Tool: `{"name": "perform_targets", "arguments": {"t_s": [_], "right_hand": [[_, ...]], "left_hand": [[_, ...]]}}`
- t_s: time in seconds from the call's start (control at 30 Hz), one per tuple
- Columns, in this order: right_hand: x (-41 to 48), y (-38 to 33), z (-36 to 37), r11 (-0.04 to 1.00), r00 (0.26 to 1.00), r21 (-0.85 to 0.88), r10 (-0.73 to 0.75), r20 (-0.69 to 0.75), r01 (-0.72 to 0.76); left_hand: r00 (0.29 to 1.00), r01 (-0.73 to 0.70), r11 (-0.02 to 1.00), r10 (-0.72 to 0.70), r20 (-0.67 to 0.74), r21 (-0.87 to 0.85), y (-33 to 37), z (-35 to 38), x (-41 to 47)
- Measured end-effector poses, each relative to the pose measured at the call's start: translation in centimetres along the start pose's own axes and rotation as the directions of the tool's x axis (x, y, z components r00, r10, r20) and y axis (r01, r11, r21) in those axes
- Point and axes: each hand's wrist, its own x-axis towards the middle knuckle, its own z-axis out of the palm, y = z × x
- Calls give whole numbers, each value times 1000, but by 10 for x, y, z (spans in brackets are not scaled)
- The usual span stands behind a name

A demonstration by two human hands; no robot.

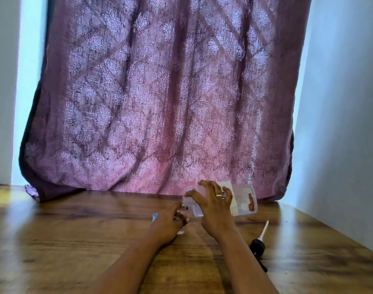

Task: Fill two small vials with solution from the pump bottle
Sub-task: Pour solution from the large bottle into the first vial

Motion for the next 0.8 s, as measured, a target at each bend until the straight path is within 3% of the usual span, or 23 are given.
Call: {"name": "perform_targets", "arguments": {"t_s": [0.8], "right_hand": [[-1, 2, -2, 1000, 1000, 26, 15, 23, -16]], "left_hand": [[1000, 2, 1000, -2, -1, -8, -3, 0, 3]]}}
